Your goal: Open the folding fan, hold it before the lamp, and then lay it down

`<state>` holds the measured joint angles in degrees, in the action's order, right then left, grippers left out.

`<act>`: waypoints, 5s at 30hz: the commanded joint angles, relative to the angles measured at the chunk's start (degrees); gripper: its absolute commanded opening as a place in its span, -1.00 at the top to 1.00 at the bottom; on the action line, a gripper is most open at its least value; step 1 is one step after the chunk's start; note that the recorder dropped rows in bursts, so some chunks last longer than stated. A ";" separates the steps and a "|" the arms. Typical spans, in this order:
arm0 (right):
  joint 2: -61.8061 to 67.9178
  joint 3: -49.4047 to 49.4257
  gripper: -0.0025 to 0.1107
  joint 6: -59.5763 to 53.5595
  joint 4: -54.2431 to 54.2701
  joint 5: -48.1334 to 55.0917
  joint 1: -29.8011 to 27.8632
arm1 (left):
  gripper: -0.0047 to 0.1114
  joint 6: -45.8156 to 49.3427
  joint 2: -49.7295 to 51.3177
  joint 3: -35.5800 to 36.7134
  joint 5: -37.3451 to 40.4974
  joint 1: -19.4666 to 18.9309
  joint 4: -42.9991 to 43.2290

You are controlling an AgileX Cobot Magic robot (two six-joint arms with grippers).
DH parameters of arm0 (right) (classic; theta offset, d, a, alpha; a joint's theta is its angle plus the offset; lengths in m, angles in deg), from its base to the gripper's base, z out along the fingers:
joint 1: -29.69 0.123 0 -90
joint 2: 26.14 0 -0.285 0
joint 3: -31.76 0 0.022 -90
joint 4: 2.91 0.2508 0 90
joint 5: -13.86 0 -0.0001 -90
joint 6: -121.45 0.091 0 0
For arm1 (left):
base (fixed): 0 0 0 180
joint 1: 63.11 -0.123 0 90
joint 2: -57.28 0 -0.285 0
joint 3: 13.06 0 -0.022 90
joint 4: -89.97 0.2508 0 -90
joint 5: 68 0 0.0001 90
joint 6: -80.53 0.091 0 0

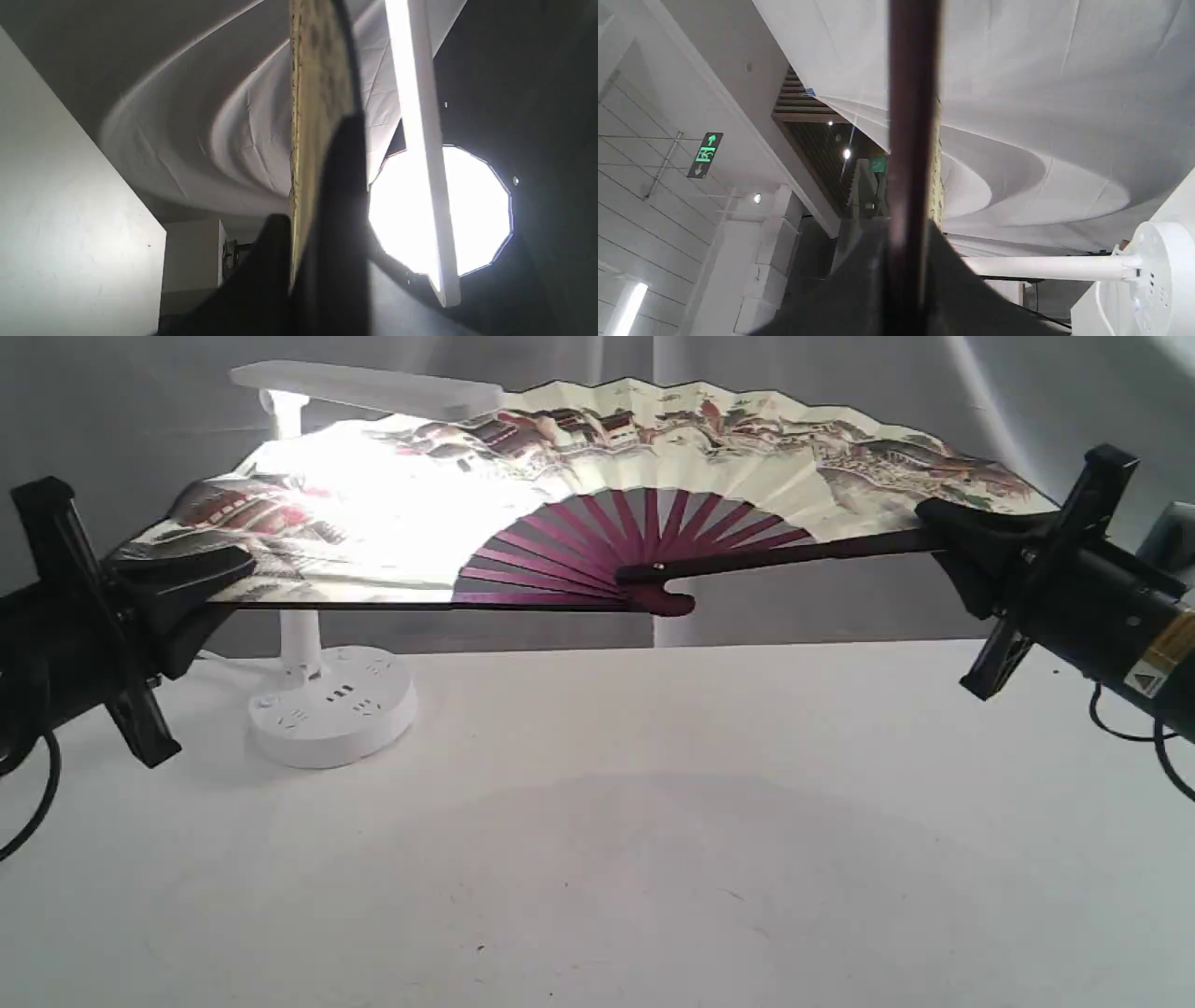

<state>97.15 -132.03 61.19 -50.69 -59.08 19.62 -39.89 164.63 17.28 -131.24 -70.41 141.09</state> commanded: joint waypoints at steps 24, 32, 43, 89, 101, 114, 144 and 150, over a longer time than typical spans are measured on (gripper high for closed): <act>5.45 4.74 0.96 -6.55 -1.25 2.98 -2.05 | 0.92 5.96 -2.12 7.96 10.16 -1.41 2.26; 11.97 14.75 0.96 -17.57 7.66 2.98 -4.10 | 0.92 14.98 -2.02 16.26 12.66 -1.41 -5.82; 12.25 20.88 0.96 -26.56 5.63 2.98 -10.58 | 0.92 23.18 10.66 19.90 4.27 -1.41 -11.61; 12.25 20.88 -0.52 -40.61 -11.15 2.98 -20.45 | -0.74 32.88 22.39 17.19 -6.72 -14.23 0.43; 7.14 20.88 -0.35 -66.98 -7.98 2.98 -21.21 | -0.70 43.18 16.12 16.57 -6.72 -18.44 2.37; -6.99 20.88 0.67 -86.26 -3.34 7.87 -7.25 | 0.40 51.98 5.67 16.57 -6.72 -17.36 7.86; -8.27 3.61 0.96 -97.51 30.73 94.22 8.94 | 0.40 114.21 -10.69 16.57 60.91 5.63 -63.11; -8.40 3.61 0.96 -98.29 30.73 94.22 8.94 | 0.40 114.93 -10.69 16.57 61.28 5.63 -61.33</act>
<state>89.35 -128.16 -36.52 -20.18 34.92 28.32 75.57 154.51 33.94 -70.27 -65.06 79.16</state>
